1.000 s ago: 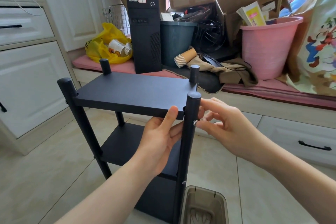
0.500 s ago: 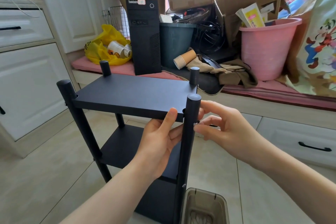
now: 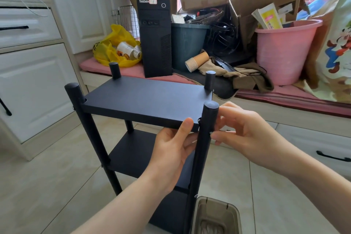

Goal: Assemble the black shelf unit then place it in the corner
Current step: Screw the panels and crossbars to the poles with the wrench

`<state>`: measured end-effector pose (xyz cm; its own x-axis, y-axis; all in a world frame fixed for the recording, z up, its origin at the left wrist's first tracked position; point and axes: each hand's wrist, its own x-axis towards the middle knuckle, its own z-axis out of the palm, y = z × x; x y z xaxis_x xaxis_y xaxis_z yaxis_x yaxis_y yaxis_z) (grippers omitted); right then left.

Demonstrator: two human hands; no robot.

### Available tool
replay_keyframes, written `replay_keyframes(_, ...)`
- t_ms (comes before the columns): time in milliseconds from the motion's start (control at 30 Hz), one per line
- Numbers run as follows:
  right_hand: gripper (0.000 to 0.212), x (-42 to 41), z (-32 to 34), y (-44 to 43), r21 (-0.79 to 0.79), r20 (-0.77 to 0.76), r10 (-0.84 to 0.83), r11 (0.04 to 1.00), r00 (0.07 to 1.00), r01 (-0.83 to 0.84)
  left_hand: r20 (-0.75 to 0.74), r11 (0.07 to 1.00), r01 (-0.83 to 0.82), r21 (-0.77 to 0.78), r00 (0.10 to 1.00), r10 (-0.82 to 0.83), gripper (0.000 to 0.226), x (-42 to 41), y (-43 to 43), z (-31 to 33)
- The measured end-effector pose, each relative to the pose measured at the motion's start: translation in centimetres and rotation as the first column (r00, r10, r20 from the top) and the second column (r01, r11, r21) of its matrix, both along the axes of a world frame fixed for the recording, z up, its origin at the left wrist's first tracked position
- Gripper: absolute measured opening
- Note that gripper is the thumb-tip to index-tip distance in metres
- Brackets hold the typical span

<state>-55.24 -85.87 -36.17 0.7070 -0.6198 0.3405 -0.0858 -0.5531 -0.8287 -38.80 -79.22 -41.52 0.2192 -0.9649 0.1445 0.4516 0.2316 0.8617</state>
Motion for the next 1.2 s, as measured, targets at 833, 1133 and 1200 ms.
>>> replay_keyframes(833,0.034,0.04,-0.42,-0.51,-0.020,0.030,-0.043,0.999,0.999,0.044,0.040,0.998,-0.039,0.057,0.999,0.036,0.028,-0.44,0.03,0.16)
replay_keyframes(1133,0.037,0.14,-0.85,-0.82,-0.055,0.015,-0.070,0.996,0.997,0.071,0.090,0.997,-0.057,0.054,0.995,0.052,0.043,-0.45,-0.24,-0.40)
replay_keyframes(1200,0.037,0.05,-0.83,-0.71,-0.044,0.009,-0.074,0.996,0.997,0.074,0.091,0.997,-0.053,0.055,0.995,0.048,0.041,-0.44,-0.19,-0.43)
